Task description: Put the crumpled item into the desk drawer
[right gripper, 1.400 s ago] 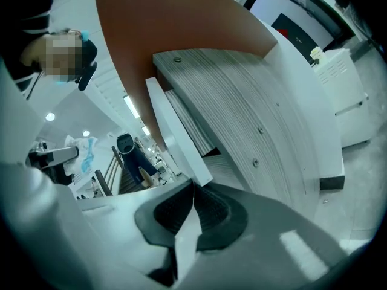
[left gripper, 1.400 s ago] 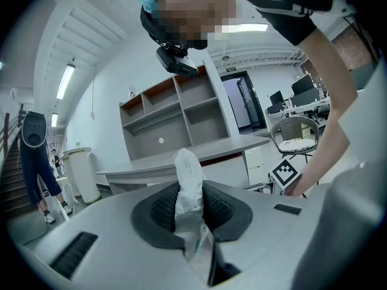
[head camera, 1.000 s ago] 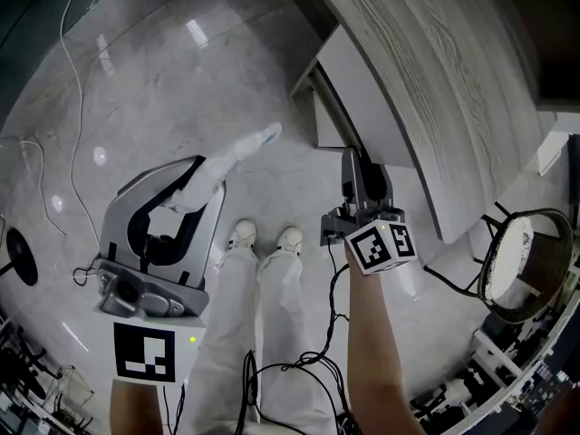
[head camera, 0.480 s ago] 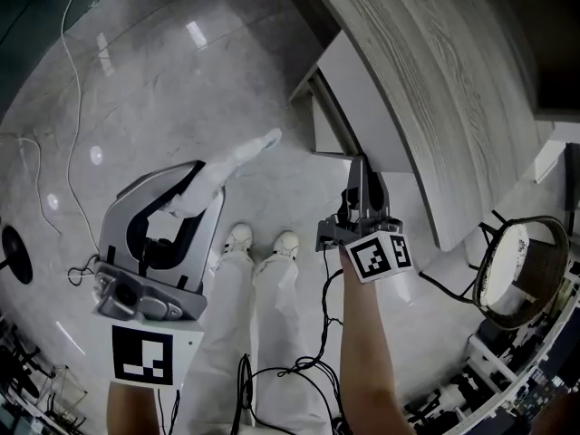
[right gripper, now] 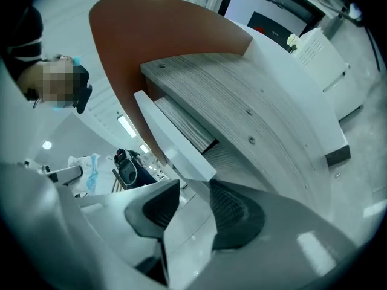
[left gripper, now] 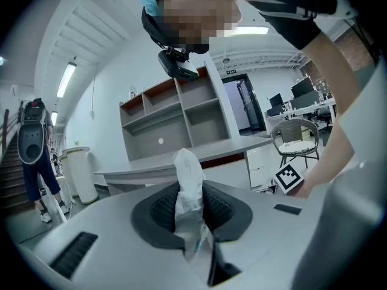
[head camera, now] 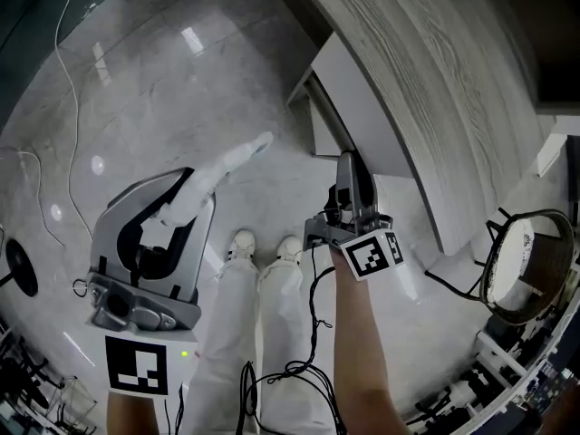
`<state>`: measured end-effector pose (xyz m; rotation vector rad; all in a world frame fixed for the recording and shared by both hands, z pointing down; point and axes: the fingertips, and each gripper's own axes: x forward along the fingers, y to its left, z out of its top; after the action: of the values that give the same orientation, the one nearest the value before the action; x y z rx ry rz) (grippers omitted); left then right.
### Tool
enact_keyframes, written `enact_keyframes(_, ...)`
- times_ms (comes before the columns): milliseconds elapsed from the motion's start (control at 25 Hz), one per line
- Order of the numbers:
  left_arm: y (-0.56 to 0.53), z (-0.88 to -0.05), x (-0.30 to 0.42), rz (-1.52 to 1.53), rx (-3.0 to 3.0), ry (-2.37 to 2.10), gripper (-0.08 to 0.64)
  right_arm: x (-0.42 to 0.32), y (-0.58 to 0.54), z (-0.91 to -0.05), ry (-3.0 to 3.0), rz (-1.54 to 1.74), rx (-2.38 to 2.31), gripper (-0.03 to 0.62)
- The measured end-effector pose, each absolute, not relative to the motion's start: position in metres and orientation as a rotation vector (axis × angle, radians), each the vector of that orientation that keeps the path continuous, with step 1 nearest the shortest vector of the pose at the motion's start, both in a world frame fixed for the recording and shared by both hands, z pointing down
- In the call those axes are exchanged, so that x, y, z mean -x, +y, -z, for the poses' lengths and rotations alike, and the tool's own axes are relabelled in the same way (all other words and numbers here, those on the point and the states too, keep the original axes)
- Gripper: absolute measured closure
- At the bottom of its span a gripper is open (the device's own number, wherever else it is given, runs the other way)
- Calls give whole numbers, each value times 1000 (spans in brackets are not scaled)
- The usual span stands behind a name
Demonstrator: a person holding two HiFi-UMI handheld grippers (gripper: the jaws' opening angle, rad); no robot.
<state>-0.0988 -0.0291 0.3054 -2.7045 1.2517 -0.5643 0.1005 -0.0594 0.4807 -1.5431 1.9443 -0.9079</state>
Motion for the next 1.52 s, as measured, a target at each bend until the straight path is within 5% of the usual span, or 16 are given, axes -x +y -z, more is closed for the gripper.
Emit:
enact_keyframes(520,-36,-318,84,583,2733,1172,503,-106,-83,-470,1779,807,1443,413)
enact_keyframes(920,-36,-319,87,582,2731,1170,503,-102,-80,-463,1870,732,1395,489)
enact_keyframes(1520,-34,-316,90,547,2736,1182,503,-55,-42,-470,2125,785,1361,509)
